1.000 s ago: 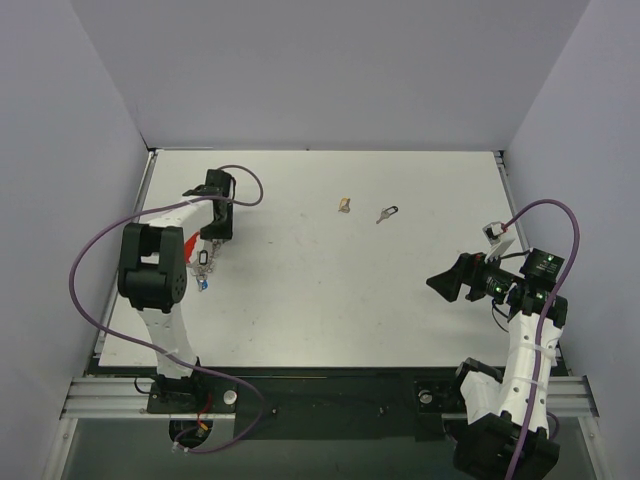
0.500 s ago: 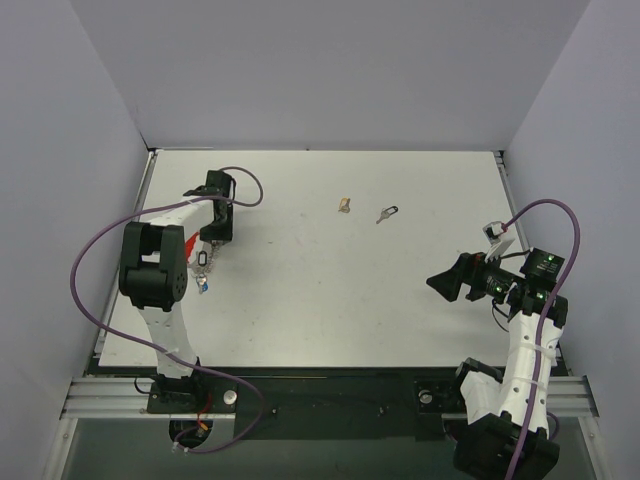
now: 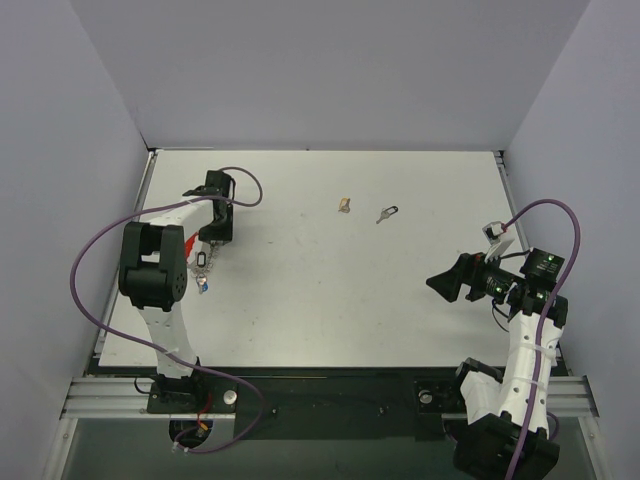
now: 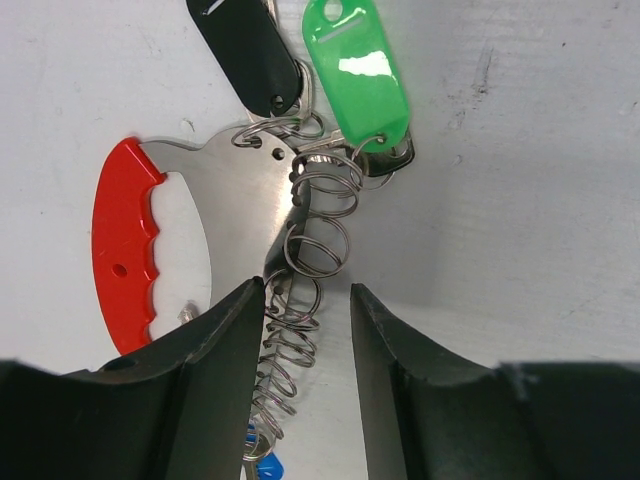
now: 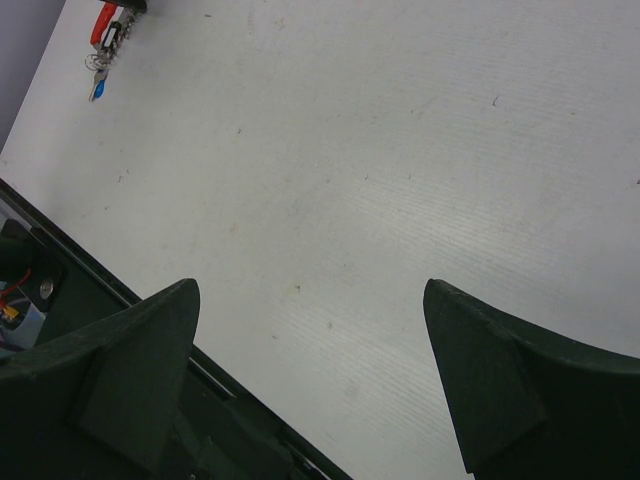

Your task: Put the keys on the keyring

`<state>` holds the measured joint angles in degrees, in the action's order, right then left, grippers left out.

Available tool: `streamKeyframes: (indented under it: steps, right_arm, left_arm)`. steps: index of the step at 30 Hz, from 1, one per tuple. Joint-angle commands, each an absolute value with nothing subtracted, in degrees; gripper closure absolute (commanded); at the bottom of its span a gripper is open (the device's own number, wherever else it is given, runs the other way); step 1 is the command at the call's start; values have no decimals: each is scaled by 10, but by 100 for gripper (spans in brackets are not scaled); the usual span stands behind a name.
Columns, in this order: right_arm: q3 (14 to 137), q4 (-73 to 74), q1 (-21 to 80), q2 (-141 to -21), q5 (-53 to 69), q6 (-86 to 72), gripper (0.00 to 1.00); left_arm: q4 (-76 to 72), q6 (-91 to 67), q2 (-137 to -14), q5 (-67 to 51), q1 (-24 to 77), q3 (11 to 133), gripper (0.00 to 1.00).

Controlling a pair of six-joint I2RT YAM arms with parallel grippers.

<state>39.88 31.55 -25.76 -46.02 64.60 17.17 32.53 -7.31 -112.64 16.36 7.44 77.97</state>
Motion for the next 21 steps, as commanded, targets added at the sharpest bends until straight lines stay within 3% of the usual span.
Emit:
streamKeyframes:
  steps: [1, 13, 21]
  right_arm:
    - [421, 323, -252, -459, 671, 188, 11]
    - [422, 324, -251, -461, 675, 190, 11]
    - [424, 326, -250, -461, 676, 192, 11]
  left_arm:
    - [323, -75, -1109, 176, 69, 784, 50]
    - [310, -73, -1100, 186, 63, 769, 53]
    - [302, -74, -1076, 190, 64, 752, 63]
